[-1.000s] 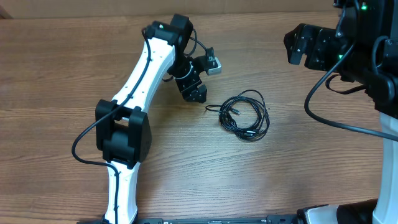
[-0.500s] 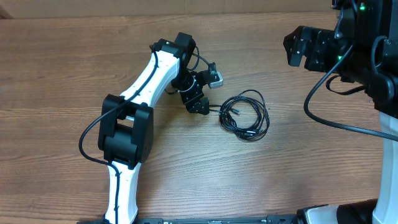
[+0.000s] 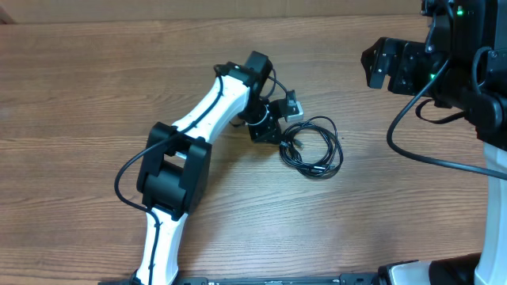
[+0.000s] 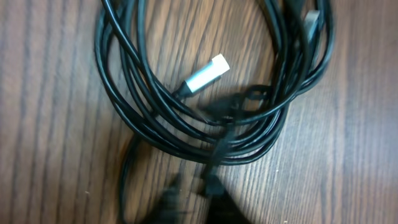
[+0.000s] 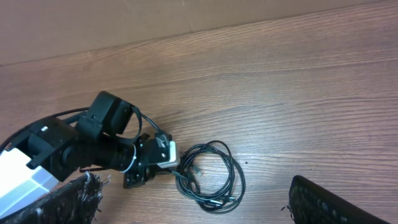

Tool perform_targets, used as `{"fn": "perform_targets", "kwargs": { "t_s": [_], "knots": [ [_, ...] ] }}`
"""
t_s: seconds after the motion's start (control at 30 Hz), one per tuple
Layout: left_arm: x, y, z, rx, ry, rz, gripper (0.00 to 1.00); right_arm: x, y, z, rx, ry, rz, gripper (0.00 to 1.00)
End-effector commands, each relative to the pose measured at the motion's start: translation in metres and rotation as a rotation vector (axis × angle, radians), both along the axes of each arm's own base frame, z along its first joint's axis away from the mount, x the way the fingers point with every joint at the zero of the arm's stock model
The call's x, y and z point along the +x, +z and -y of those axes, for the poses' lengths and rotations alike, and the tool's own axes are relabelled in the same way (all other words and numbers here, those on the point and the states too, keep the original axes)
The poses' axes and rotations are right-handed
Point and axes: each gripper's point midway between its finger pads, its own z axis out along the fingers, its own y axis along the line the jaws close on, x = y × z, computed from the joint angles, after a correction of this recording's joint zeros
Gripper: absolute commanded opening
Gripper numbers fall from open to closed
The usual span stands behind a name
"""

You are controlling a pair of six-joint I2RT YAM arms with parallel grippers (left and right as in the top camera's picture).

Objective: Untangle cables
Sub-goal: 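Lift the cable with the left gripper and carry it toward the back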

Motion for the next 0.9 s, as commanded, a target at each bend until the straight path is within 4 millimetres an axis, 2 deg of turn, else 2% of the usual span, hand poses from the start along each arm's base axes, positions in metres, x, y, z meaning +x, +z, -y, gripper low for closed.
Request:
{"fn": "perform_targets", "kwargs": {
  "t_s": [0.0, 0.1, 0.2, 0.23, 0.33, 0.4, 0.47, 0.57, 0.63, 0.73, 0.87],
  "knots": [
    [0.009, 0.003, -0.012, 0.067, 0.057, 0.037, 0.04, 0.000, 0.004, 0.001, 0.000, 0.002, 0.016, 0.95],
    [0.018, 0.018, -0.012, 0.059, 0.139, 0.035, 0.04, 0.000, 0.004, 0.001, 0.000, 0.001, 0.017, 0.95],
    [0.034, 0.054, -0.011, 0.032, 0.254, 0.042, 0.04, 0.001, 0.005, 0.001, 0.001, 0.001, 0.021, 0.95],
    [0.043, 0.080, -0.011, 0.010, 0.334, 0.047, 0.04, 0.001, 0.005, 0.001, 0.001, 0.001, 0.021, 0.93],
    [0.052, 0.139, -0.009, -0.068, 0.443, 0.046, 0.04, 0.001, 0.005, 0.001, 0.001, 0.001, 0.021, 0.85],
    [0.051, 0.180, -0.005, -0.157, 0.499, 0.027, 0.04, 0.001, 0.006, 0.001, 0.001, 0.001, 0.023, 0.68],
    [0.049, 0.222, -0.005, -0.243, 0.587, -0.009, 0.05, 0.001, 0.006, 0.001, 0.002, 0.001, 0.023, 0.61],
    [0.045, 0.264, -0.014, -0.324, 0.718, -0.070, 0.04, 0.001, 0.006, 0.001, 0.004, -0.002, 0.024, 0.61],
    [0.036, 0.299, -0.015, -0.429, 0.713, -0.098, 0.04, 0.001, 0.006, 0.000, 0.005, -0.001, 0.023, 0.59],
    [0.025, 0.350, -0.020, -0.590, 0.745, -0.191, 0.05, 0.001, 0.006, -0.008, 0.037, 0.034, 0.021, 0.40],
    [0.018, 0.402, -0.041, -0.742, 0.832, -0.312, 0.04, 0.001, 0.006, -0.017, 0.074, 0.071, 0.017, 0.35]
  ]
}}
